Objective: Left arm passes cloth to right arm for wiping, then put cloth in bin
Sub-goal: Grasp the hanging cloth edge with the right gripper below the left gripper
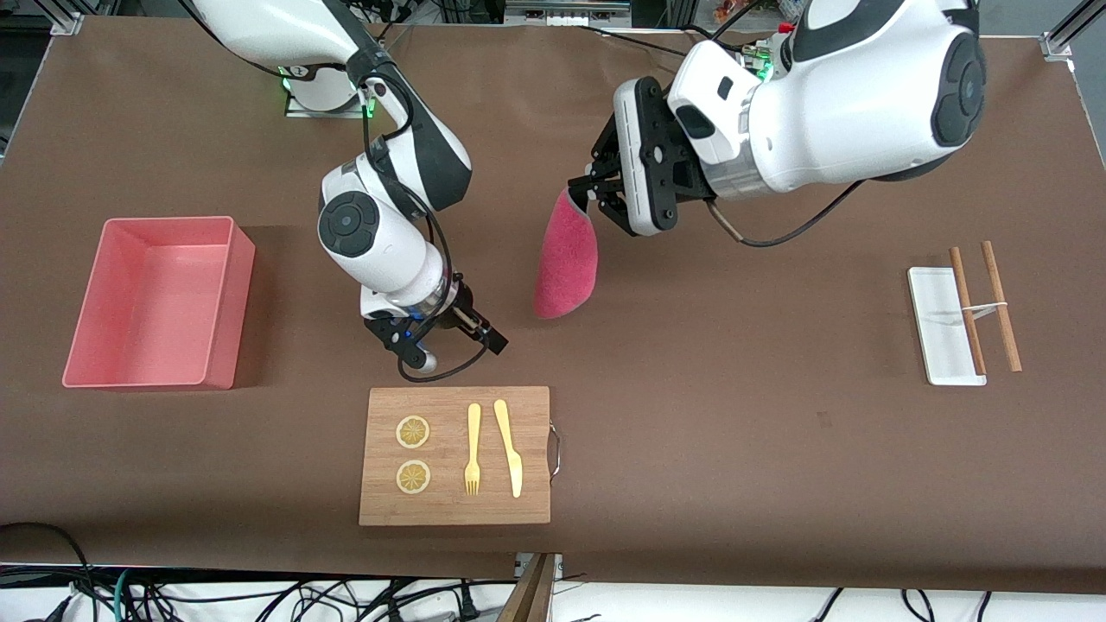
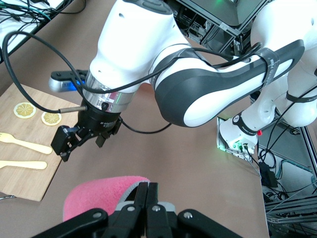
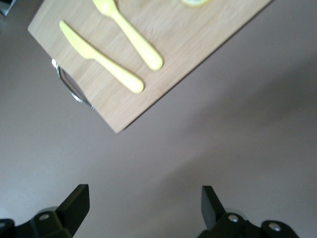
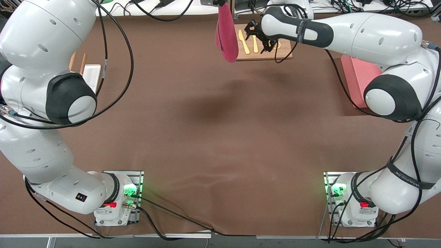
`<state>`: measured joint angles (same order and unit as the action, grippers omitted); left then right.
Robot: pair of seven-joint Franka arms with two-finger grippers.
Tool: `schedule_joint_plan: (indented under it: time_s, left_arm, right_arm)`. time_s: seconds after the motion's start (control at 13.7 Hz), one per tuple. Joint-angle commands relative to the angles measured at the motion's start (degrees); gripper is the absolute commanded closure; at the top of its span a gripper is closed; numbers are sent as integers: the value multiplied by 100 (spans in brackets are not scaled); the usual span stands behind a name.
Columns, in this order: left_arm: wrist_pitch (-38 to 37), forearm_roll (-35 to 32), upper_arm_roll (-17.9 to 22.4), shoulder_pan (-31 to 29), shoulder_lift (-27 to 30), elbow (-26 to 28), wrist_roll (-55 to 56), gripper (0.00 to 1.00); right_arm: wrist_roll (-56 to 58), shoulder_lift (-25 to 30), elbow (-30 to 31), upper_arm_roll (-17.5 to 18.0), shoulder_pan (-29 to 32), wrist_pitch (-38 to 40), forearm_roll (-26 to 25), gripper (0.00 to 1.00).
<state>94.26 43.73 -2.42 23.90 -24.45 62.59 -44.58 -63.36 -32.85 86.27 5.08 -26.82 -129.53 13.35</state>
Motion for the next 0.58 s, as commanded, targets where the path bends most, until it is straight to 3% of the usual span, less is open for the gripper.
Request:
schedule_joint_plan:
  time_s: [0.0, 0.22, 0.51]
  left_arm:
    - [-65, 171, 14, -70, 63, 60, -86, 100]
    - [-83, 171, 14, -78, 72, 60, -95, 100]
    - [-513, 145, 23, -96, 204, 130, -157, 100]
  right_arm:
    - [-106, -20, -102, 46, -42, -20, 387, 0]
    - [-133, -20, -373, 117, -60, 41, 703, 0]
    - [-352, -28, -410, 134, -165, 6, 739, 0]
